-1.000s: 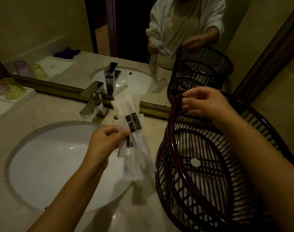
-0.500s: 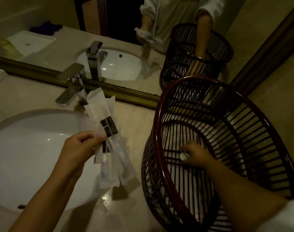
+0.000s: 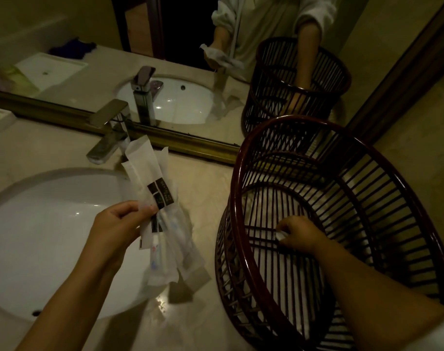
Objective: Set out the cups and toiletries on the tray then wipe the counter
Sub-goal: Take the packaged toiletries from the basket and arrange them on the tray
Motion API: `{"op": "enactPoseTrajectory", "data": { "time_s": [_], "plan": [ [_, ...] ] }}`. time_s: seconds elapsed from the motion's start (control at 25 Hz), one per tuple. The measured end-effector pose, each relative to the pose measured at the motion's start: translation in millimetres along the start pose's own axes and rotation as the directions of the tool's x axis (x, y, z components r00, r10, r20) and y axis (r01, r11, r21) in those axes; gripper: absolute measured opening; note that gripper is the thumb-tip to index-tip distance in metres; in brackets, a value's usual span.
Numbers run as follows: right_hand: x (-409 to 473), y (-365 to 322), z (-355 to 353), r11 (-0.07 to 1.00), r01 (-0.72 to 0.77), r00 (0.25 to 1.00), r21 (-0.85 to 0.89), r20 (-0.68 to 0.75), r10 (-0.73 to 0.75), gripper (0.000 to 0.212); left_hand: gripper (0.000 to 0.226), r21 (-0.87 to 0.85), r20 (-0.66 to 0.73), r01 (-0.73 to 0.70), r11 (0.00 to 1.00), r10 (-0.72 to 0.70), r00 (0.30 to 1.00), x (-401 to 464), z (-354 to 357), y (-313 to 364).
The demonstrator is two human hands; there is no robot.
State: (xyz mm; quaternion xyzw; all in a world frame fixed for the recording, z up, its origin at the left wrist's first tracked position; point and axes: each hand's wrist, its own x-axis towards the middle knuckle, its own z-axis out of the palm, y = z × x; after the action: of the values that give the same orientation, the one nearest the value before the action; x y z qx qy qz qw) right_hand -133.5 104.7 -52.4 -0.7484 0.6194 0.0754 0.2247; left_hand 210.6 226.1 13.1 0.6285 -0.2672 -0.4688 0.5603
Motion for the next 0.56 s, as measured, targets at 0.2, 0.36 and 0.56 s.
{"op": "enactPoseTrajectory", "data": {
  "time_s": [0.2,0.36,0.56],
  "plan": [
    [5,0,-9,0.954,-0.176,0.971,0.241,-0.117,0.209,0.014,0.006,-0.037,-0.027,-0.017,0.999,0.016,1.000,-3,-11,-4],
    [3,-16,-44,0.820,-0.194,0.959,0.539,-0.074,0.275,0.007,0.006,-0.048,-0.030,-0.012,0.999,0.011,0.999,-6,-16,-5],
    [-31,-61,-128,0.691,0.034,0.996,0.722,-0.080,0.034,0.008,0.005,-0.051,-0.083,-0.051,0.997,0.047,0.995,-23,-24,1]
  ]
}}
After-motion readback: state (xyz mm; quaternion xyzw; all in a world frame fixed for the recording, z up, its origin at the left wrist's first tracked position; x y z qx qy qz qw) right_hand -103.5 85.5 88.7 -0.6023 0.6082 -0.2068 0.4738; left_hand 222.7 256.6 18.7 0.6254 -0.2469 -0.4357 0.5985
